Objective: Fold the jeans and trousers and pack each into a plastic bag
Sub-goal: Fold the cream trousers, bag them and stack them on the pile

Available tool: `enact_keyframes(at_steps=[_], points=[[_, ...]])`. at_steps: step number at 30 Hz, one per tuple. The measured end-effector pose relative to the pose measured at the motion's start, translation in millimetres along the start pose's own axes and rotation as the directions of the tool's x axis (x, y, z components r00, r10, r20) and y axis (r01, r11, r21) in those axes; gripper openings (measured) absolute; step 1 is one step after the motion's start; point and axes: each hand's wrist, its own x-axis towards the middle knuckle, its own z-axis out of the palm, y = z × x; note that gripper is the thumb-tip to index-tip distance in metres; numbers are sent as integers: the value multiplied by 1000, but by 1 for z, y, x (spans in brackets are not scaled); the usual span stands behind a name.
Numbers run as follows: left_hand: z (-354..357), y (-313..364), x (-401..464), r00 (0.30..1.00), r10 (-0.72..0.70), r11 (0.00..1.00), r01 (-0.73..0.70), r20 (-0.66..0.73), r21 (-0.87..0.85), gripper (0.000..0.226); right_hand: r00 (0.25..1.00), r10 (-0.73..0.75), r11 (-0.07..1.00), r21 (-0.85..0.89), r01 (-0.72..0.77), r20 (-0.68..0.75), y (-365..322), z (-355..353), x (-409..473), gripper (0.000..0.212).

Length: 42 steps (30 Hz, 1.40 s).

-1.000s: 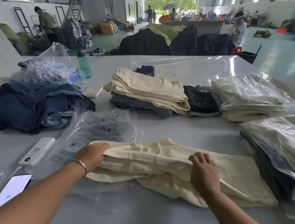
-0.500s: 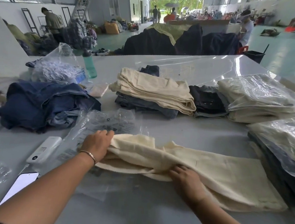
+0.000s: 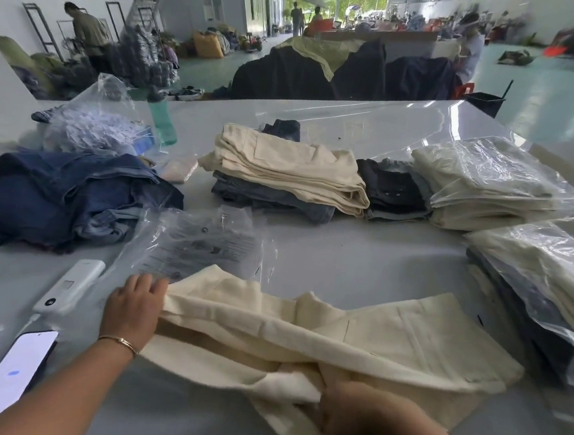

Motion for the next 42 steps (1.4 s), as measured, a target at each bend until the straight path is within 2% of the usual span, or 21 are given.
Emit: enact_keyframes(at_steps=[2, 5, 7, 9, 12, 14, 18, 21, 23, 25, 26, 28, 29, 31, 32, 33, 34, 37, 39, 40, 42], points=[[-2, -1, -7, 964, -236, 965, 247, 119, -91, 41, 995, -25, 995, 103, 15, 93, -2, -4, 0, 25], [-3, 4, -19, 738, -555, 715, 659, 385, -234, 58, 993, -12, 947, 318, 48, -116, 4, 1, 3, 11], [-2, 13, -31, 679, -574, 617, 726, 458, -304, 75, 963, 8, 951, 300, 75, -268, 14, 7, 8, 40], [-4, 29, -43, 737, -552, 650, 674, 391, -353, 85, 934, 8, 967, 242, 84, -357, 18, 15, 13, 59], [-4, 54, -59, 916, -372, 875, 400, 152, -273, 87, 885, 75, 992, 127, -18, -459, 15, 30, 25, 81], [-5, 61, -61, 958, -273, 933, 285, 84, -220, 83, 862, 142, 990, 47, -136, -486, 14, 36, 32, 93], [-7, 62, -60, 961, -270, 944, 276, 57, -179, 31, 817, 270, 958, 58, -280, -509, 24, 28, 30, 105], [-12, 62, -53, 954, -167, 947, 225, 248, -228, 26, 767, 342, 931, 82, -357, -543, 35, 30, 28, 94], [-18, 66, -44, 877, -130, 897, 303, 462, -323, 38, 741, 391, 909, 105, -403, -546, 42, 32, 26, 88], [-28, 73, -32, 823, -81, 753, 420, 562, -506, 40, 713, 452, 879, 131, -458, -537, 49, 30, 24, 85], [-34, 76, -25, 825, -41, 622, 462, 563, -632, 28, 700, 482, 863, 149, -482, -528, 53, 28, 23, 85], [-47, 80, -7, 836, -73, 247, 544, 544, -802, 8, 680, 523, 841, 184, -508, -513, 59, 23, 19, 78], [-51, 81, 3, 817, -154, 40, 568, 556, -822, 14, 676, 532, 836, 190, -514, -511, 61, 22, 19, 69], [-55, 81, 20, 732, -233, -396, 529, 640, -750, 17, 674, 540, 832, 202, -516, -504, 66, 22, 20, 52], [-54, 81, 26, 689, -221, -568, 484, 690, -666, 20, 677, 548, 831, 230, -505, -492, 69, 23, 20, 48], [-48, 80, 29, 652, -208, -683, 437, 729, -585, 26, 677, 564, 824, 271, -498, -473, 72, 24, 20, 47], [-39, 77, 30, 609, -206, -729, 427, 766, -535, 32, 666, 588, 809, 320, -493, -459, 76, 24, 18, 49], [-14, 77, 18, 438, -244, -628, 608, 865, -485, 33, 623, 628, 778, 414, -473, -467, 90, 25, 10, 65], [-6, 83, 8, 362, -325, -531, 695, 874, -485, 34, 632, 601, 799, 384, -462, -489, 94, 26, 8, 57], [-4, 85, 6, 368, -367, -470, 720, 855, -511, 38, 635, 589, 808, 375, -454, -500, 95, 24, 7, 52], [-10, 89, 6, 445, -409, -331, 741, 797, -584, 48, 605, 583, 813, 378, -444, -543, 97, 18, 6, 53]])
